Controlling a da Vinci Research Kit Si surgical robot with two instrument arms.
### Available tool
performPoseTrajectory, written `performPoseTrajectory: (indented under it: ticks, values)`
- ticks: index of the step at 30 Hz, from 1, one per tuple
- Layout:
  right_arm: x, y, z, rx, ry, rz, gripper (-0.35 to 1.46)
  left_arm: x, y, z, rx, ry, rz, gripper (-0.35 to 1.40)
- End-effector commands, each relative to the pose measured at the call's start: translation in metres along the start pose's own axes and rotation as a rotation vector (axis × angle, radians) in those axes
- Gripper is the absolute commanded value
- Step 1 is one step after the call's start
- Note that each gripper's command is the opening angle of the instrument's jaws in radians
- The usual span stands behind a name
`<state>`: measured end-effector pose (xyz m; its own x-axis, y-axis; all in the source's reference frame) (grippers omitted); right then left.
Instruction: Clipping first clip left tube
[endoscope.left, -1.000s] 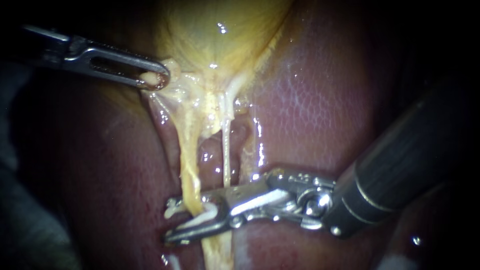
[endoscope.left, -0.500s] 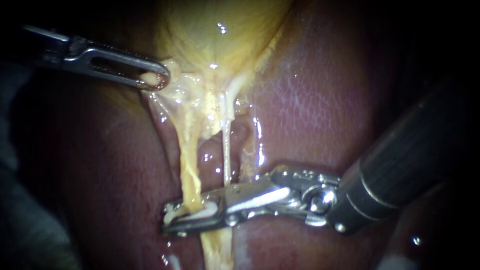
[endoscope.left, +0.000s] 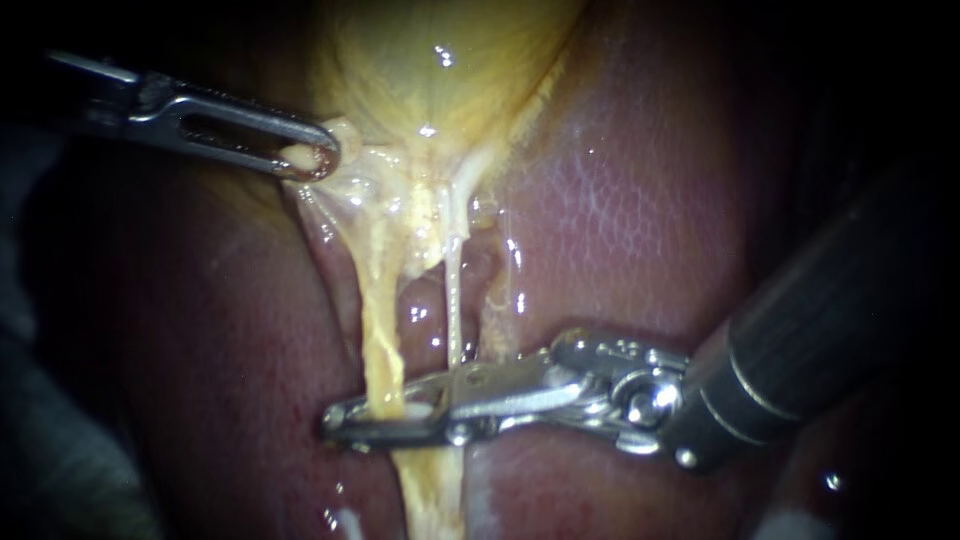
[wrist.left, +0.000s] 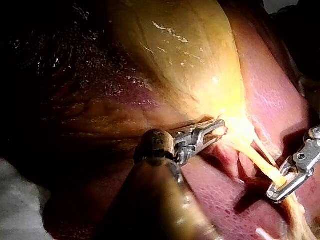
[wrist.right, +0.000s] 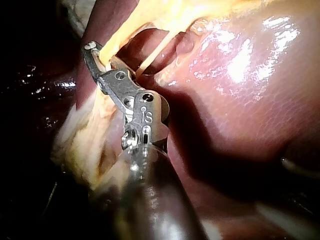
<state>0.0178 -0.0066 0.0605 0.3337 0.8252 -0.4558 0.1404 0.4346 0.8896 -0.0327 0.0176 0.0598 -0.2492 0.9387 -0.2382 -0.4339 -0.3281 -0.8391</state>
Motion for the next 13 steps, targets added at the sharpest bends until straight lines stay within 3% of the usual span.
performPoseTrajectory:
  ticks: [1, 13]
  values:
    - [0.0000, -0.0001, 0.0000, 0.004, -0.002, 0.000, -0.35, 0.0000, 0.0000, 0.0000, 0.000, 0.000, 0.000, -0.35]
    - [-0.0002, 0.0001, 0.0002, 0.008, -0.006, -0.002, -0.35, 0.0000, 0.0000, 0.0000, 0.000, 0.000, 0.000, -0.35]
